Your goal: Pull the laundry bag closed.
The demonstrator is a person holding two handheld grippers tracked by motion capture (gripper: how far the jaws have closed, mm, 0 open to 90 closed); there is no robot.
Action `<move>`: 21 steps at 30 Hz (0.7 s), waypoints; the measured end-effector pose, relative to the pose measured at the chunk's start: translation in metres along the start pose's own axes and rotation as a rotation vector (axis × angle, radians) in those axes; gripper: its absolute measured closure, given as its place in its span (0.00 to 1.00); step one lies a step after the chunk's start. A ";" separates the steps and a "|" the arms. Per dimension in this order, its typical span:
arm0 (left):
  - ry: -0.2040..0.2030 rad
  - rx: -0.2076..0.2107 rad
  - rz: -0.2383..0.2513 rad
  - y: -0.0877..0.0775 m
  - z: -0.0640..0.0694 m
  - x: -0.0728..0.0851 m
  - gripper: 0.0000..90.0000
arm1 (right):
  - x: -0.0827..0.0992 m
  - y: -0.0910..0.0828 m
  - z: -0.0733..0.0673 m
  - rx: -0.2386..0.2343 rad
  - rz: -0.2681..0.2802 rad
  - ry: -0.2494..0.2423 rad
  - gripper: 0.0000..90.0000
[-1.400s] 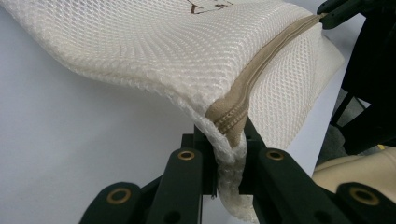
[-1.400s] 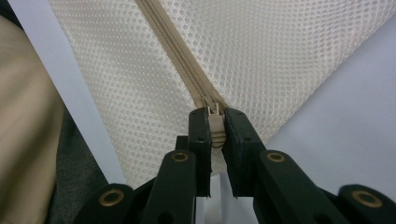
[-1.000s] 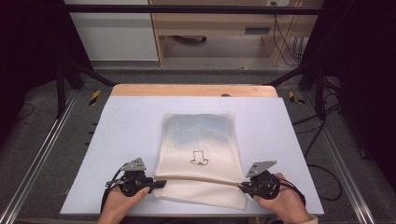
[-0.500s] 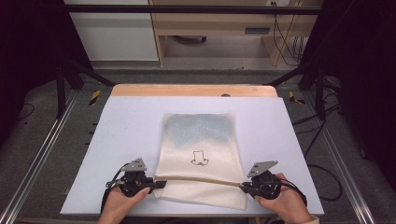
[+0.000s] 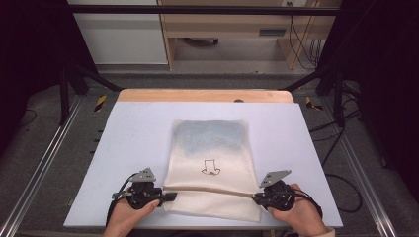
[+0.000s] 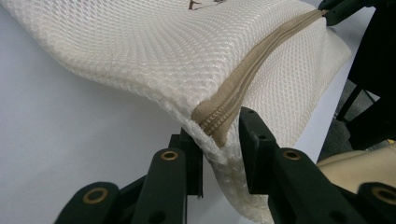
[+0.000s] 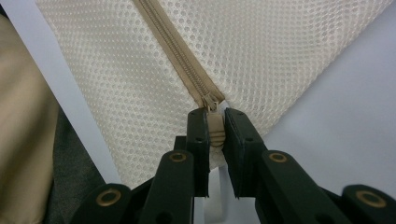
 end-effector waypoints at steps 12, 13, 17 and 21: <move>-0.010 -0.026 -0.006 -0.001 0.000 0.000 0.57 | -0.005 0.001 0.000 0.018 0.020 0.010 0.64; -0.009 -0.031 -0.006 -0.002 0.000 0.000 0.55 | -0.006 0.001 -0.001 0.016 0.022 0.008 0.62; -0.007 -0.047 -0.008 -0.004 -0.001 0.000 0.39 | -0.008 0.000 0.000 0.033 0.037 0.017 0.53; -0.002 -0.053 -0.004 -0.008 0.000 0.001 0.31 | -0.012 -0.002 0.005 0.062 0.067 0.040 0.46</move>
Point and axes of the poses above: each handheld gripper's, and its own axes: y roughly forward along the jaws, x roughly out of its underside, z roughly to its right, the point moved 6 cm from there along y, roughly forward along the jaws, and after that the axes turned 1 degree about -y, right-handed, at the moved point
